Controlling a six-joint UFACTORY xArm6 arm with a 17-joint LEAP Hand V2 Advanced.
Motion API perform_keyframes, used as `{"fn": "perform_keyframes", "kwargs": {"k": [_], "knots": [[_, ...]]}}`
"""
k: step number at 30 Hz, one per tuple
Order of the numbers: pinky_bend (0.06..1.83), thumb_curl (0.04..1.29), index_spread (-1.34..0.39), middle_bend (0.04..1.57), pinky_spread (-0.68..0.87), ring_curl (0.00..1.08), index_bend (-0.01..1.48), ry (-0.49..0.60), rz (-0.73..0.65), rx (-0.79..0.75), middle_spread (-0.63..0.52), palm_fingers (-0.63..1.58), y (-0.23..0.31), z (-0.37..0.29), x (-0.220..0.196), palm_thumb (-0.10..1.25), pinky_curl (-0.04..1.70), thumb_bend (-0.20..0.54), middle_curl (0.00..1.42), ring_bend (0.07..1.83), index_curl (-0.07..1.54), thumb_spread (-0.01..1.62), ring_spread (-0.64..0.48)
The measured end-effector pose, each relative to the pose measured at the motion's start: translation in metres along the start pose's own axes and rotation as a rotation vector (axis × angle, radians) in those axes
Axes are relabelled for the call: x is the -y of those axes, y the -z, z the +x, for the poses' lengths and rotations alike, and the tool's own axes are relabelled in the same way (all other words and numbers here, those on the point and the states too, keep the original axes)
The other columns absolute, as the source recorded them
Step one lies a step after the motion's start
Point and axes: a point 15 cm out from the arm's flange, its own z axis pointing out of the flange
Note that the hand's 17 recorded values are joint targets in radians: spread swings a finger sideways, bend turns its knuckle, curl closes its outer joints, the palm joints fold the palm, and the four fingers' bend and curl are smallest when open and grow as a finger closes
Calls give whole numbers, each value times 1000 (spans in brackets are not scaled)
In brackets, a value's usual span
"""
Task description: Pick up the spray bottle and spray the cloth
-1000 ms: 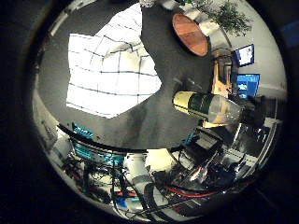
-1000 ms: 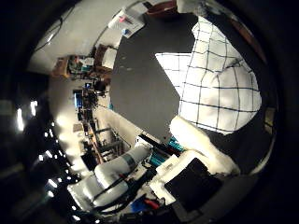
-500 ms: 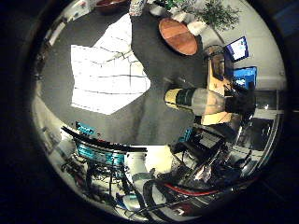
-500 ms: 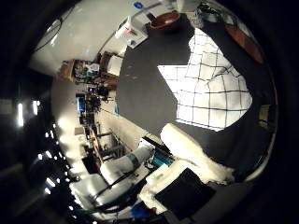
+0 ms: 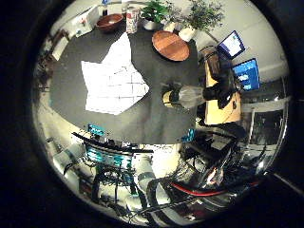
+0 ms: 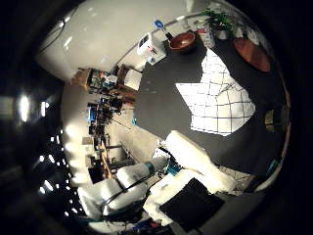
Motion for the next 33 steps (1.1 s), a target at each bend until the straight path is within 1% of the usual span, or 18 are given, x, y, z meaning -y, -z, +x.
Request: {"fn": "perform_keyframes", "kwargs": {"k": [5,11,14,18,26,33], "knots": [[269,323,-250,179,413,256,181,-30,42,0,157,188,20,16,-5,624,316,-15,295,199,329,1184,205],[286,317,-247,182,413,256,173,-103,101,105,166,173,42,30,-2,629,319,-18,292,202,326,1182,205],[289,315,-246,185,413,257,174,-128,137,130,178,172,52,42,-10,629,318,-18,291,204,324,1181,205],[298,313,-246,183,413,260,168,-156,170,167,180,162,51,51,-20,630,319,-18,293,209,318,1181,205],[328,312,-236,187,413,266,165,-241,286,238,188,148,51,91,-31,630,323,-18,298,225,308,1181,211],[349,294,-241,191,413,266,161,-300,313,230,194,140,45,130,-42,582,325,-20,306,240,296,1181,211]]}}
